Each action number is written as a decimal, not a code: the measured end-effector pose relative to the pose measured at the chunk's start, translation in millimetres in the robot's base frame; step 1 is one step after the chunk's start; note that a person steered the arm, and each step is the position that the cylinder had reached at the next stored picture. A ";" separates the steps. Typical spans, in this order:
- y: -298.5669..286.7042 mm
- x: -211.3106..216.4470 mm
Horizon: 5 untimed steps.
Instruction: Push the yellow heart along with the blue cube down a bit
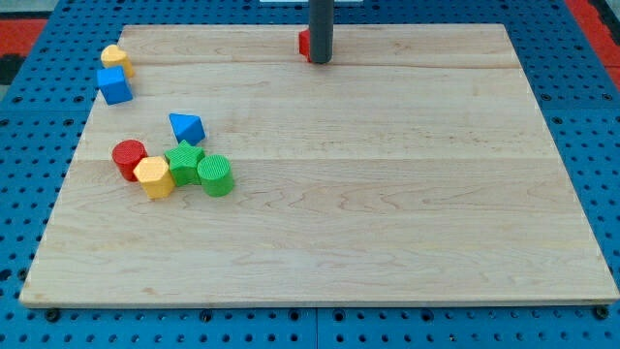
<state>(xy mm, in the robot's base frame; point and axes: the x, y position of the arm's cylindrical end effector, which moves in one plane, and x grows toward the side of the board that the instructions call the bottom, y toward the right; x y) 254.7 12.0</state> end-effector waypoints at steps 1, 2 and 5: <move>0.5 -4.2; -20.1 28.3; -190.6 -4.6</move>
<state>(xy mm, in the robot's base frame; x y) 250.1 -178.6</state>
